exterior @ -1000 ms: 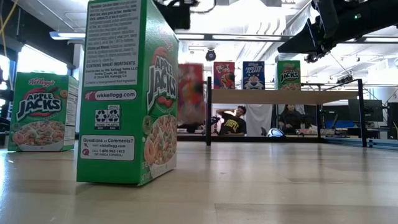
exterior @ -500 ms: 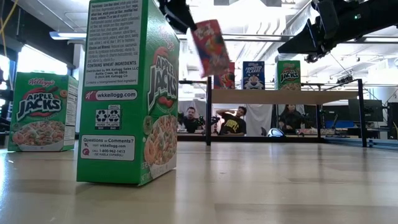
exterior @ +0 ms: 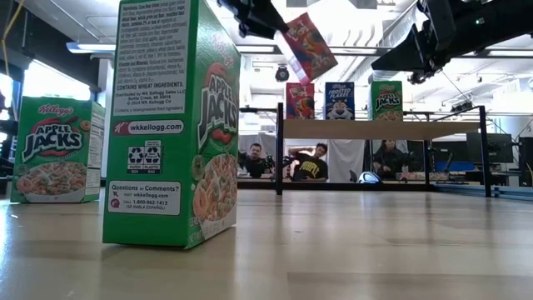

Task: Stack cereal on shelf
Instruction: Put the top red cereal box on the shelf and aligned with the other red cereal box

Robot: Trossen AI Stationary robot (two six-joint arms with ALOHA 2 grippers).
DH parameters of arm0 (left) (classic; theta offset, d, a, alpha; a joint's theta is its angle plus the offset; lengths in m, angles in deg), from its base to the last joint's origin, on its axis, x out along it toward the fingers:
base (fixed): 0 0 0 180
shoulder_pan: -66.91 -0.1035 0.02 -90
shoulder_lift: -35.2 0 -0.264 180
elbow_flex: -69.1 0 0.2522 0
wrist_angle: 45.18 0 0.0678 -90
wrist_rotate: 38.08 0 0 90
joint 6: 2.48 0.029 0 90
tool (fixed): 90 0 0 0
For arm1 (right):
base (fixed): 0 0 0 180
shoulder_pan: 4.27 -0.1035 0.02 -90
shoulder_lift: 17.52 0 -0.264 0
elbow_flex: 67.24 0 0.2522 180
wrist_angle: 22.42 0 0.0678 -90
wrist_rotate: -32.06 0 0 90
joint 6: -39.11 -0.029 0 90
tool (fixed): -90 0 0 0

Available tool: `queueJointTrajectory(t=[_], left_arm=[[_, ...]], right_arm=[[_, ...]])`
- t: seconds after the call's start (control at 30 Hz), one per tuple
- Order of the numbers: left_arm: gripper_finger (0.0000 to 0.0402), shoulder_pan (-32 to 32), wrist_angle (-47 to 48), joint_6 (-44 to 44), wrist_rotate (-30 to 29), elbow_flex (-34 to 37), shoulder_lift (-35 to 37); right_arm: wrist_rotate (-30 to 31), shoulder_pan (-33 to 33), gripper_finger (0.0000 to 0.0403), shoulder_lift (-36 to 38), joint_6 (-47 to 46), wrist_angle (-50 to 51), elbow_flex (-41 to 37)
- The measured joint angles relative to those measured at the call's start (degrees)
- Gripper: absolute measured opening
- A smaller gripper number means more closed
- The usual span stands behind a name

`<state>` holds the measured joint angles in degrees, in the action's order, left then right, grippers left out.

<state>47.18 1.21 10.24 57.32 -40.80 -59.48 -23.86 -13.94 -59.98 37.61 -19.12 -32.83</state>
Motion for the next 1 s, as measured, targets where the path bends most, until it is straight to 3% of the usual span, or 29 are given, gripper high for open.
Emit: queueJointTrajectory(t=[0.33, 0.77, 1.0], left_arm=[[0.0186, -2.94, -0.07, 0.98, 2.62, 0.0, -4.9], [0.0187, -4.81, 1.03, 6.12, 2.43, 0.0, -5.24], [0.0216, -5.0, 1.01, 6.92, 1.78, 0.0, -5.24]], right_arm=[[-0.07, 0.0, 0.0001, 0.0, 0.02, 0.0, 0.0], [-0.04, 0.0, 0.0001, 0.0, 0.01, 0.0, 0.0], [-0.01, 0.0, 0.0001, 0.0, 0.02, 0.0, 0.0]])
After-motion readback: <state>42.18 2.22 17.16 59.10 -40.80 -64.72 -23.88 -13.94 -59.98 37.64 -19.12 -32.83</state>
